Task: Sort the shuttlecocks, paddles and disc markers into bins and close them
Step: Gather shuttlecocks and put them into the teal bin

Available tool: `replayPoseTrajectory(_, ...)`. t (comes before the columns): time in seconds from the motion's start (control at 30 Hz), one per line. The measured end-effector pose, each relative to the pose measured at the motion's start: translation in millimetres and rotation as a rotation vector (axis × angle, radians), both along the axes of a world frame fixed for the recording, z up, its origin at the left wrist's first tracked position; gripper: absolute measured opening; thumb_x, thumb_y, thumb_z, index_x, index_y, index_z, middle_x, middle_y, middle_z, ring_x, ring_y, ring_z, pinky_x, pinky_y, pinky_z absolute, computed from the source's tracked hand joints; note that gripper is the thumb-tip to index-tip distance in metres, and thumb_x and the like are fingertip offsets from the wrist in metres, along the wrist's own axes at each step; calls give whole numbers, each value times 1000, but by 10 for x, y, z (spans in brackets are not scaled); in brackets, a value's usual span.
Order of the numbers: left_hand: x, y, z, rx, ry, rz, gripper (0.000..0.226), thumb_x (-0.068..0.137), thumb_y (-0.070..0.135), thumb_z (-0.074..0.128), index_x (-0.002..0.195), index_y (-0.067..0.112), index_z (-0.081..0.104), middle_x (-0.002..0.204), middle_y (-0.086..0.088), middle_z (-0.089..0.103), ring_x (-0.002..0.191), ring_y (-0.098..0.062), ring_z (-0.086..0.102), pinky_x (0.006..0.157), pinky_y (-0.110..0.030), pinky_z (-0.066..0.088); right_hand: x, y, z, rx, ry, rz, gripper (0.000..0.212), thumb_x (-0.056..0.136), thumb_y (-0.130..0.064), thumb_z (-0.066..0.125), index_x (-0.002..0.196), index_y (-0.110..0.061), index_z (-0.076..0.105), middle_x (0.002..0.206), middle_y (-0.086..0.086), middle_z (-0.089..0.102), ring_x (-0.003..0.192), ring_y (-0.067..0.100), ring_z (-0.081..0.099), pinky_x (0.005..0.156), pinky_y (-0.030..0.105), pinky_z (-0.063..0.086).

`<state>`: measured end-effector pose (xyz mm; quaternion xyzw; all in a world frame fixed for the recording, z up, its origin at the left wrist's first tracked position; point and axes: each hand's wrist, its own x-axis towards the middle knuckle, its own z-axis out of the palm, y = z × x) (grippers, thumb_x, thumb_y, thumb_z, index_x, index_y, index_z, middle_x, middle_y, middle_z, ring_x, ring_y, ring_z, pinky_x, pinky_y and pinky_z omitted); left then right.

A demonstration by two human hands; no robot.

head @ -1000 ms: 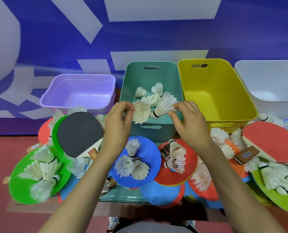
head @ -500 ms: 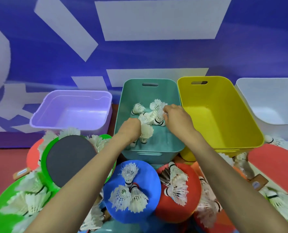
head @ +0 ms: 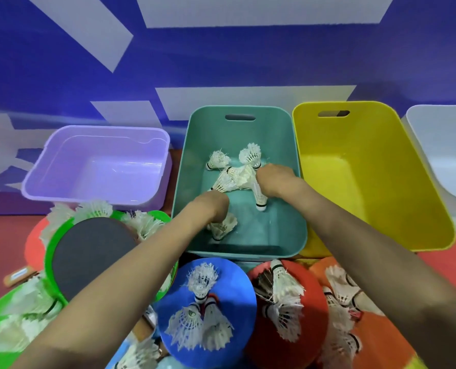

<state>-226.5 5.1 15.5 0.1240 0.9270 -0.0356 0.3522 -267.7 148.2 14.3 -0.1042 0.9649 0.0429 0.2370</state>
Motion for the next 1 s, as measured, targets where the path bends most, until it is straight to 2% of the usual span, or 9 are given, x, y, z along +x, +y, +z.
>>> replayPoseTrajectory(0.1,12,-53,-43,14,61,17,23,90,4,48,108,-5,59,116,-19,59,104,-32,60,75,-29,44,-8,35,-3,-24,-29,-14,32,85,-17,65,114,-8,57,119,10,59,106,28,59,73,28,41)
replayPoseTrajectory(0.23,123,-161,29,220,298,135,32,90,13,54,121,6,56,128,-13,49,111,-34,55,93,-38,43,122,84,145,-105,75,33,30,87,-9,57,117,-6,55,120,14,56,107,31,56,76,31,43)
replayPoseTrajectory(0.33,385,-222,165,429,526,204,32,90,21,56,120,11,57,128,-6,50,112,-28,53,91,-36,43,406,126,335,-266,191,57,36,91,-13,52,127,-13,48,128,10,50,116,29,49,86,36,43)
replayPoseTrajectory(0.43,696,-257,240,615,703,218,29,88,19,60,116,12,59,123,-4,54,112,-25,51,91,-39,46,810,177,448,-455,335,63,37,94,-18,49,131,-17,45,130,5,49,119,24,45,89,33,40)
replayPoseTrajectory(0.6,1185,-237,263,834,878,212,24,89,18,60,113,12,61,119,-2,56,110,-20,52,94,-25,38,1512,273,392,-724,663,-11,34,90,-10,57,124,-11,55,118,6,59,110,22,52,93,32,44)
replayPoseTrajectory(0.77,1632,-165,104,972,952,32,20,91,15,55,106,6,64,105,-7,60,99,-23,58,88,-32,46,2113,382,250,-822,690,-58,31,92,-8,54,122,-11,55,117,2,57,111,12,46,93,17,33)
replayPoseTrajectory(0.87,1835,-215,-87,922,920,-45,21,92,17,52,103,6,66,100,-7,61,92,-24,59,79,-36,49,2347,439,90,-805,618,-93,27,92,-10,54,118,-13,56,114,2,56,108,15,49,89,23,39)
replayPoseTrajectory(0.93,1938,-283,-209,888,865,-24,18,92,16,51,101,8,65,100,-5,60,92,-25,59,76,-37,49,2449,456,4,-776,618,-111,23,91,-10,55,114,-13,57,110,2,57,103,17,53,84,30,45)
replayPoseTrajectory(1.0,2017,-351,-323,859,815,27,13,89,12,54,99,10,62,102,-4,58,92,-25,58,76,-37,48,2513,456,-44,-776,638,-124,16,92,-12,53,107,-12,58,104,2,57,96,17,52,77,29,44)
